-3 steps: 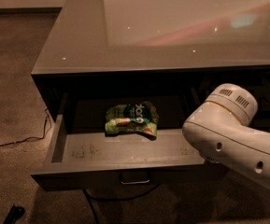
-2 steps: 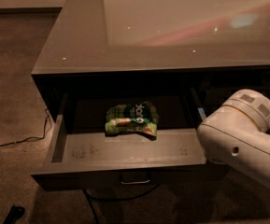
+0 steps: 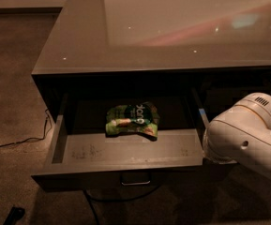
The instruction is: Open top drawer
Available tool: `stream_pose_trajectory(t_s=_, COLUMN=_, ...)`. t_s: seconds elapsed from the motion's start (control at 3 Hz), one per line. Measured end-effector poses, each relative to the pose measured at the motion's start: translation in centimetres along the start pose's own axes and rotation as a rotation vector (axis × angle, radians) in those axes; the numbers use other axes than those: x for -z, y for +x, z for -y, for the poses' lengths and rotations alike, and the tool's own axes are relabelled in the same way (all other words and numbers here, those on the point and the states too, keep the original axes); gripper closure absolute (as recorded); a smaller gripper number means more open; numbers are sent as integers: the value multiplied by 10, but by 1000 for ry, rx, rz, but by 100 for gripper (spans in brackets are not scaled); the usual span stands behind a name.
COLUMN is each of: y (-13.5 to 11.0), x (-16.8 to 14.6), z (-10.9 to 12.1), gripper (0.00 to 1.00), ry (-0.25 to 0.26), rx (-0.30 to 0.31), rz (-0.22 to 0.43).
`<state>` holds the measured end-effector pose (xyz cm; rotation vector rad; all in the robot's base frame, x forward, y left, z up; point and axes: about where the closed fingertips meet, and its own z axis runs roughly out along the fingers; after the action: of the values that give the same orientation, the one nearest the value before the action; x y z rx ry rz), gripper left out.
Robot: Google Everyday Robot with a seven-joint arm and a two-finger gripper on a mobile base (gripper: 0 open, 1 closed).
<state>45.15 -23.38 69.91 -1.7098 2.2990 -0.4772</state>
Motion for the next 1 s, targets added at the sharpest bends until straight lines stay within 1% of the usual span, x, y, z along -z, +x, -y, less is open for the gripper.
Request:
stream_pose_trajectory(t_s=0.33, y=0, x=0, z=0, gripper=82, ry=-2, rx=2, rz=1)
stream_pose_trajectory(t_s=0.67, y=0, x=0, z=0, gripper=58, ry=-2, rx=2, rz=1)
stream_pose_trajectory(t_s=1.0, y=-4, x=9, z=0, gripper=35, ry=36, rx=4, rz=43)
